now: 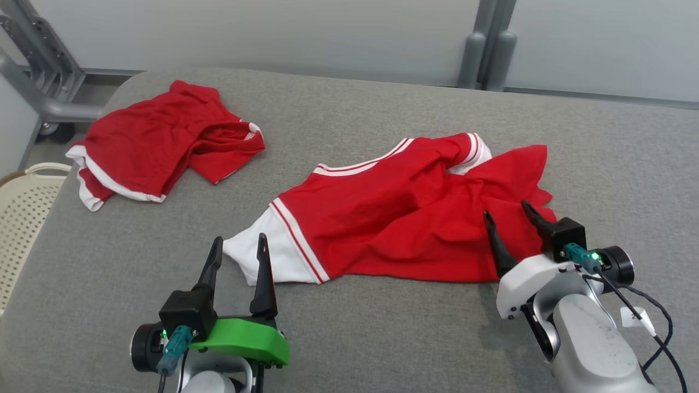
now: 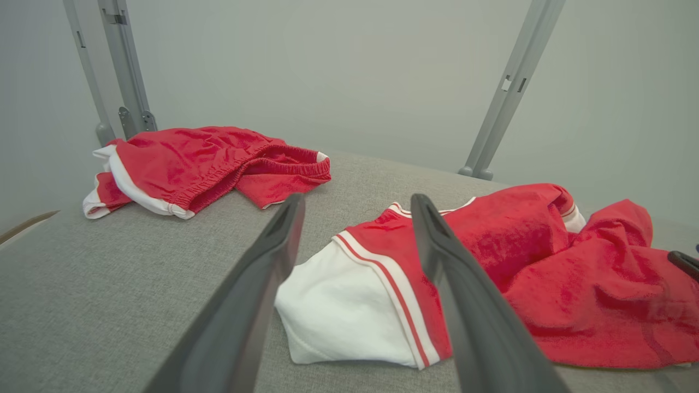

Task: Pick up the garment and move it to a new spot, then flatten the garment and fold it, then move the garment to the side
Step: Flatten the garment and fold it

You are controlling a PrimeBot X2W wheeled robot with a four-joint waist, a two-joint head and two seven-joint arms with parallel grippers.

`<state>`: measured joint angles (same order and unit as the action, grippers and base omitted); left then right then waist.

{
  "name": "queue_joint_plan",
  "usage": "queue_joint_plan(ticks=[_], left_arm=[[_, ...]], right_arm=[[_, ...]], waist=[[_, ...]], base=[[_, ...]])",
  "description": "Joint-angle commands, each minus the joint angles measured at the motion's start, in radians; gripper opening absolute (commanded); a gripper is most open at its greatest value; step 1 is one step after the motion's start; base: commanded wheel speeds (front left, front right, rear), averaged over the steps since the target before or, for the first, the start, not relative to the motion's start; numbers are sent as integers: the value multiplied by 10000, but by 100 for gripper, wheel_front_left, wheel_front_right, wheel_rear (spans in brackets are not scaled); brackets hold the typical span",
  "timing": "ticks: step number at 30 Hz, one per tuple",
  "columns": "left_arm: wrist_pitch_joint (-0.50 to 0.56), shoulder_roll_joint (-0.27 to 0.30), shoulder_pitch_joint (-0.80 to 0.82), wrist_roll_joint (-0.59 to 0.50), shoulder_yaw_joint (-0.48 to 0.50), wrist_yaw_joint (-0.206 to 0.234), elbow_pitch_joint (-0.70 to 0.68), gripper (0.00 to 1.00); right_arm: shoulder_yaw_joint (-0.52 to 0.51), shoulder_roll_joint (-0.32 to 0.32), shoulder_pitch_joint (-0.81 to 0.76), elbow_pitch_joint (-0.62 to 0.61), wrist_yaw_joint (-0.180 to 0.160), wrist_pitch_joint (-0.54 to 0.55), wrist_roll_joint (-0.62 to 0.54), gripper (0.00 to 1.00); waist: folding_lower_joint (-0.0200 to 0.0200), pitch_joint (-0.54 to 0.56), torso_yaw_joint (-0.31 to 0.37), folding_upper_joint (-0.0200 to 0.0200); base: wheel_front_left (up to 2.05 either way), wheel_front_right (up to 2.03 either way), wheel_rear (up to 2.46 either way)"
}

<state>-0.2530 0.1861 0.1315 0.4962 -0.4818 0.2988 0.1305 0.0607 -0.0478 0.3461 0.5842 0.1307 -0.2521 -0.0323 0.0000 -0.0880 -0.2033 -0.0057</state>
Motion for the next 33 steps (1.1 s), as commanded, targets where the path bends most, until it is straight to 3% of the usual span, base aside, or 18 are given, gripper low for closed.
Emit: queue_joint_plan(ticks=[1,8,16,17,19,33], left_arm=[[-47,-34,129,-115,28,-62,38,100],[-100,-76,295,-270,-18,-220,41,100],[-129,-139,352,-353,-20,-295,104,100],[-129,-169,363,-350,1,-305,116,100],[-119,-273,376,-356,57,-332,151,100],[-132,-568,243,-572,372,-500,83,100]], right_arm=[[-114,-46,420,521,1,71,-134,100],[-266,-203,1509,2240,1,638,-459,100],[-309,-448,2249,3354,1,1109,-509,100],[-314,-486,2358,3442,1,1065,-501,82],[-310,-552,2588,3680,1,1027,-556,0],[-240,-1305,4033,3694,-1,764,-810,0]], waist=[[0,-103,-595,57],[0,-342,-1098,57],[0,-571,-1409,57],[0,-594,-1441,57],[0,-639,-1495,57],[0,-881,-1400,57]], base=[[0,0,0],[0,0,0],[0,0,0],[0,0,0],[0,0,0],[0,0,0]])
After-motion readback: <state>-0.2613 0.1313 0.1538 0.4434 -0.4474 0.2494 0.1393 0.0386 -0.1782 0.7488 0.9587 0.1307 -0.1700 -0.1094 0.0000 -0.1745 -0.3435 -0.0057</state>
